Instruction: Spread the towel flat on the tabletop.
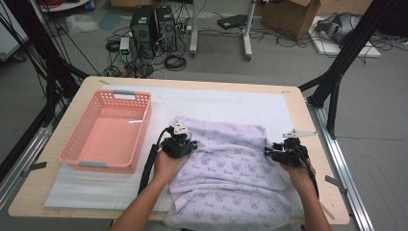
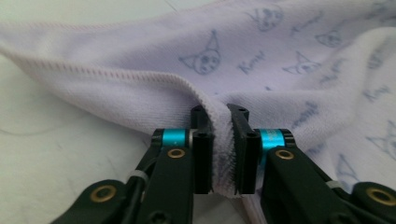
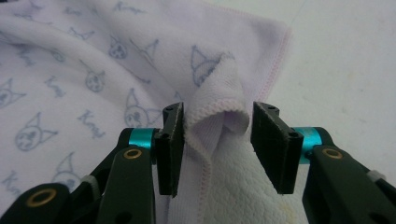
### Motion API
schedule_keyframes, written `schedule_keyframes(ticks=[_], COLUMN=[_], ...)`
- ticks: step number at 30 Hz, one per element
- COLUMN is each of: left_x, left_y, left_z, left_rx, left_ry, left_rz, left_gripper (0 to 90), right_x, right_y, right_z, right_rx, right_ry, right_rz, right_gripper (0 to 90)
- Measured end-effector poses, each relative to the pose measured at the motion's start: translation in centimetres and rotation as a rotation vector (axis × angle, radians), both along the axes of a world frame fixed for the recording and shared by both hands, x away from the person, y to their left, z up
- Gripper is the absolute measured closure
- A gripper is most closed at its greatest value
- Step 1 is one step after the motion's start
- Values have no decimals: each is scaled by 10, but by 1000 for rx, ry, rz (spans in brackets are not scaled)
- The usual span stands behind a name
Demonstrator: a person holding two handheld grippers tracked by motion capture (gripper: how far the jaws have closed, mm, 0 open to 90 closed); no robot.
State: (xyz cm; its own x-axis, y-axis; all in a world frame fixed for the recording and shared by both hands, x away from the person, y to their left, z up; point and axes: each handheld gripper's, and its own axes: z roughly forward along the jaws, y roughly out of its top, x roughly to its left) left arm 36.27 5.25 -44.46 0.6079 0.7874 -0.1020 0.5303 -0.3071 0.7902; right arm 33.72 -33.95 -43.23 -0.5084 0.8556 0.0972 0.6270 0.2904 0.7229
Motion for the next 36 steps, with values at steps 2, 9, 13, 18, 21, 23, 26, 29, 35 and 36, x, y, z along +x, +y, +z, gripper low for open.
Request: schedule_keyframes(ticks=[2,9,13,18,21,23,26,29,35,36], left_x=[7,23,19,8,2,-4,-14,-16,-20,-20], left_y=[5,26,31,38,39,39,37,34,17,17], left_z=[3,-2,1,3,2,4,5,1,-4,-4], left_rx=[-3,-30,-75,-104,-122,-150,-140,-100,48,70], left_ry=[-34,-40,-41,-34,-3,14,1,29,-4,-26], left_rz=[79,183,185,147,119,88,49,22,18,16], left_gripper=[825,784,550,493,488,483,493,490,525,592], right_x=[0,2,10,26,37,41,45,41,19,16], right_y=[1,6,9,5,1,0,-4,-5,-10,-11], right_z=[0,-3,-8,-7,-9,-13,-15,-11,9,10], right_rx=[-5,-8,-24,-59,-96,-124,-74,-60,-12,-10], right_ry=[-7,5,9,-68,-143,-188,-199,-185,-202,-199], right_rz=[4,29,41,-25,-105,-192,-274,-259,-178,-163], right_gripper=[549,572,724,846,850,849,830,748,667,657])
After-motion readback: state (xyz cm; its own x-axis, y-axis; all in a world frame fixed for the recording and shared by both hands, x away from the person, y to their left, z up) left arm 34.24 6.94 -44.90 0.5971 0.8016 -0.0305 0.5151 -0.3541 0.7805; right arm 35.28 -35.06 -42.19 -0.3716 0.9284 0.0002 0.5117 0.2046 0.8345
